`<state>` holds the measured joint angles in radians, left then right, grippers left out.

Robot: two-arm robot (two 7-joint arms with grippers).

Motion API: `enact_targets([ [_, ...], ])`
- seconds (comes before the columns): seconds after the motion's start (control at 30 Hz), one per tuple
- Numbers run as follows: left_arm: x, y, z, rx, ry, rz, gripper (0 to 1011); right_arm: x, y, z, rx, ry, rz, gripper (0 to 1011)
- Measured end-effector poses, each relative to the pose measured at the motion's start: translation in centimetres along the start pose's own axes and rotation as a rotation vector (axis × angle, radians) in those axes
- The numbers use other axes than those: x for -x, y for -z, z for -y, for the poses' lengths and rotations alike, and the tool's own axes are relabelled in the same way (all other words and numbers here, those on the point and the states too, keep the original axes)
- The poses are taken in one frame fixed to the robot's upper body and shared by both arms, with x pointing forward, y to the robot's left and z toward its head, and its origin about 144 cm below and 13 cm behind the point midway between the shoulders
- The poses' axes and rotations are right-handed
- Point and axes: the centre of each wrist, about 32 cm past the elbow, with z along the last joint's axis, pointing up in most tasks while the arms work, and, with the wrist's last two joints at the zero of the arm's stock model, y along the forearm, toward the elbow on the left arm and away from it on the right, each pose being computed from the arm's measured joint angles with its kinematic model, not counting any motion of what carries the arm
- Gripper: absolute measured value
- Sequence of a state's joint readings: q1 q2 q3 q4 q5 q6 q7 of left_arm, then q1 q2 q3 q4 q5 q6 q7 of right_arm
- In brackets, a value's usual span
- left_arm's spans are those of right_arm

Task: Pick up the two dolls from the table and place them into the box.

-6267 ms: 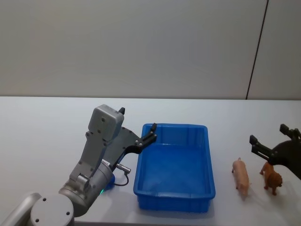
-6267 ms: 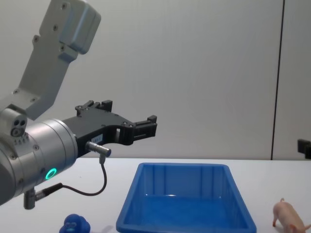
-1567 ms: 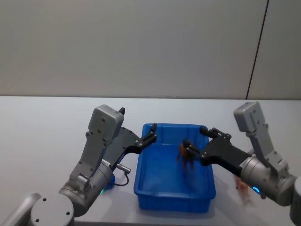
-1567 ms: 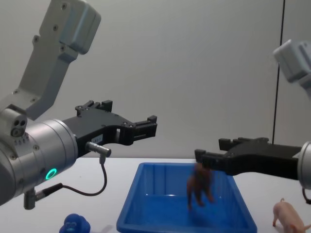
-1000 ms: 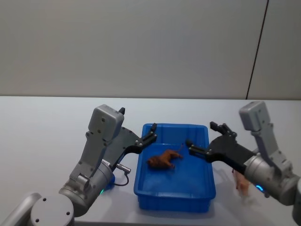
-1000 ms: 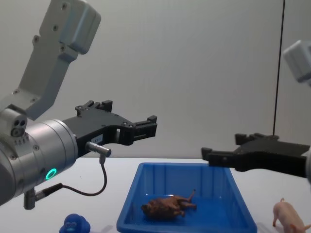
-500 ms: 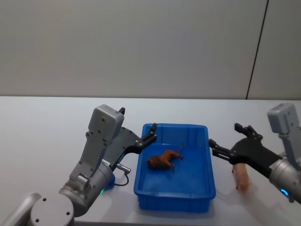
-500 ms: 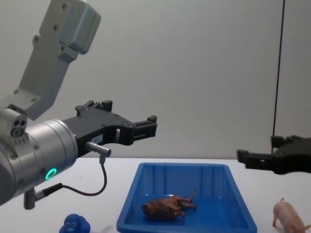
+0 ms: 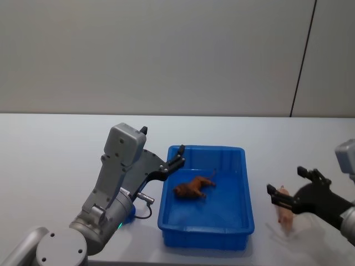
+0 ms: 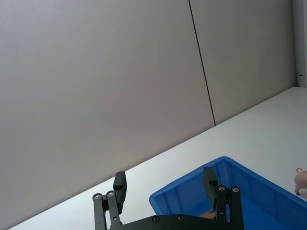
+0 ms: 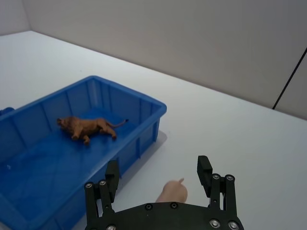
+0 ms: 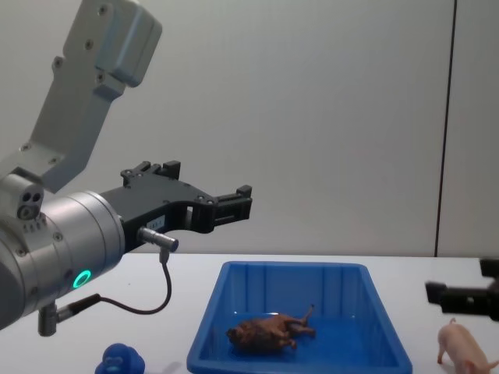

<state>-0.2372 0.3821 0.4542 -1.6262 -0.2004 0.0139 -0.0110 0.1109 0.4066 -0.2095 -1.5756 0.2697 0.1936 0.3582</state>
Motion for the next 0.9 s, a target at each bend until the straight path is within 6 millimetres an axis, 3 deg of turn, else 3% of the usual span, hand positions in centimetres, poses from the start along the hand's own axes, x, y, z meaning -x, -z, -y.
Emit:
enact_targets([
  [0.43,0.0,0.0,0.0,0.0,0.0,0.0,1002,0.0,1.7,1.2,0.094,0.013,-0.009,1001],
  [0.9,0.0,0.0,0.0,0.0,0.0,0.0,1002,0.6,3.1,0.7,0.153,0.028,-0.014,1001],
])
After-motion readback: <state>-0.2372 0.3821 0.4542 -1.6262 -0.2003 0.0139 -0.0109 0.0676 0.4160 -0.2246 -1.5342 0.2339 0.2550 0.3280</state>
